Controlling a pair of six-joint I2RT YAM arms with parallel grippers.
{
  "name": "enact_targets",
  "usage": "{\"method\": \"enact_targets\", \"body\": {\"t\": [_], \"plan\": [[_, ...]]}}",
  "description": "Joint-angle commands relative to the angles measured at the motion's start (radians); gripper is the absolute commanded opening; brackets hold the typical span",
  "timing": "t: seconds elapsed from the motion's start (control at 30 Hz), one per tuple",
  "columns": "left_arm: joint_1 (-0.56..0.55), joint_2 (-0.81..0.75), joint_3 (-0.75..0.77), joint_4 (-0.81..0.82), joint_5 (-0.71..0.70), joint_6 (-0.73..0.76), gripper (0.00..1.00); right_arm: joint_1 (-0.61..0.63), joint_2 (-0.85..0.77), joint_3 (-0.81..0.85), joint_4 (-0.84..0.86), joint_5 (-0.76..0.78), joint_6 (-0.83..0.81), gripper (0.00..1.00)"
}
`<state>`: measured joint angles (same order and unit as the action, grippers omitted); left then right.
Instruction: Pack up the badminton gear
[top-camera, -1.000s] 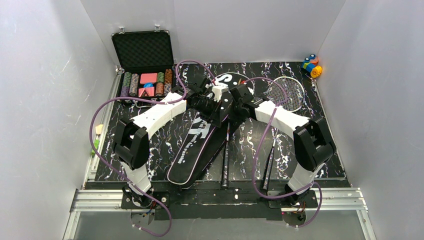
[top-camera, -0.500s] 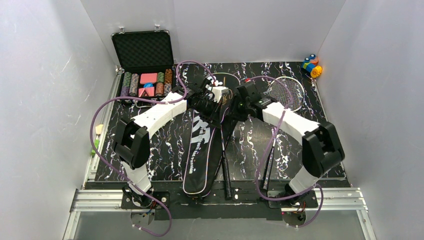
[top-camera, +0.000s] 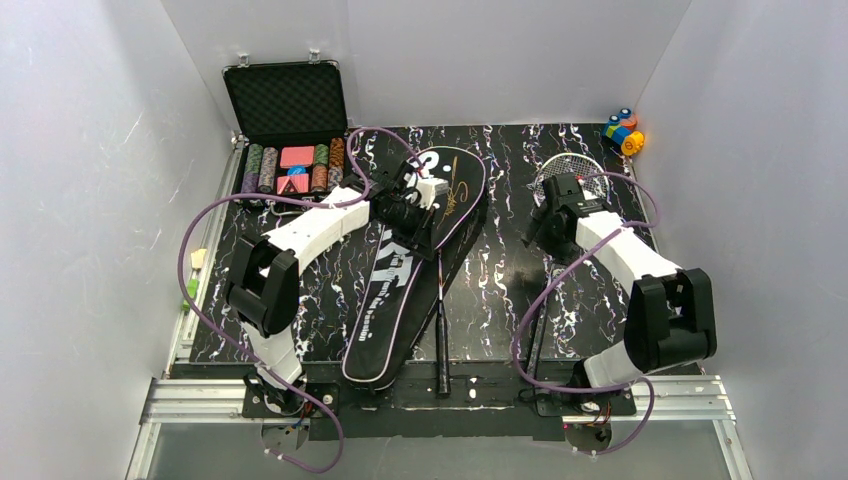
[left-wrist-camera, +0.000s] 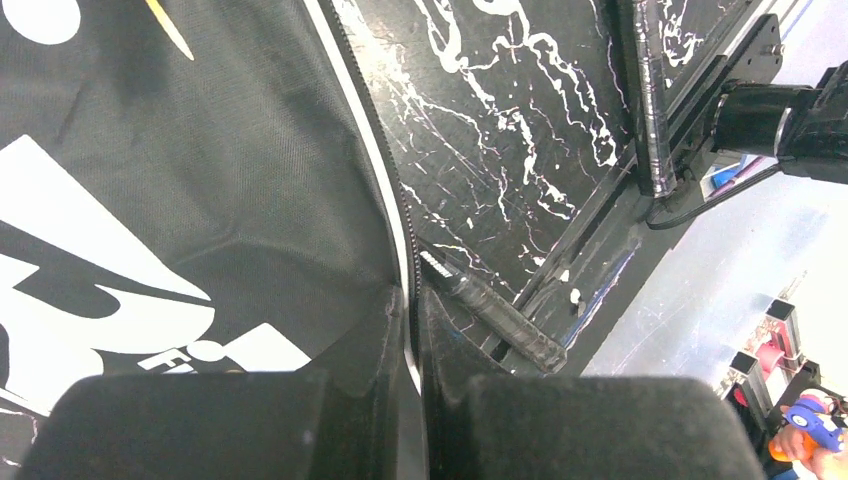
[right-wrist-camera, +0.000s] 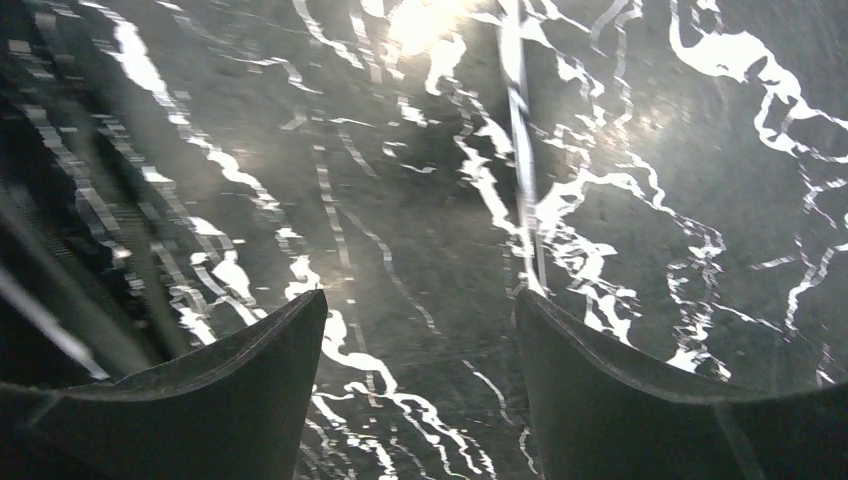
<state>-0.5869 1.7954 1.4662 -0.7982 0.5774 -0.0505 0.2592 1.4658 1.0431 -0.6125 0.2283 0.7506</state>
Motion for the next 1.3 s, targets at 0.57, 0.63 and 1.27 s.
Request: {"method": "enact_targets", "body": {"t": [0.57, 0.63, 1.27], "plan": [[0.062, -0.095, -0.055, 0.017, 0.041, 0.023, 0.0, -0.041, 0.151, -0.092, -0.006, 0.068, 0.026, 0.62], [0.062, -0.096, -0.055, 0.017, 0.039, 0.023, 0.0, -0.041, 0.157, -0.097, 0.002, 0.053, 0.03, 0.6], [0.062, -0.085, -0.038, 0.009, 0.041, 0.019, 0.0, 0.101, 0.016, -0.237, 0.073, -0.006, 0.01, 0.01]]}}
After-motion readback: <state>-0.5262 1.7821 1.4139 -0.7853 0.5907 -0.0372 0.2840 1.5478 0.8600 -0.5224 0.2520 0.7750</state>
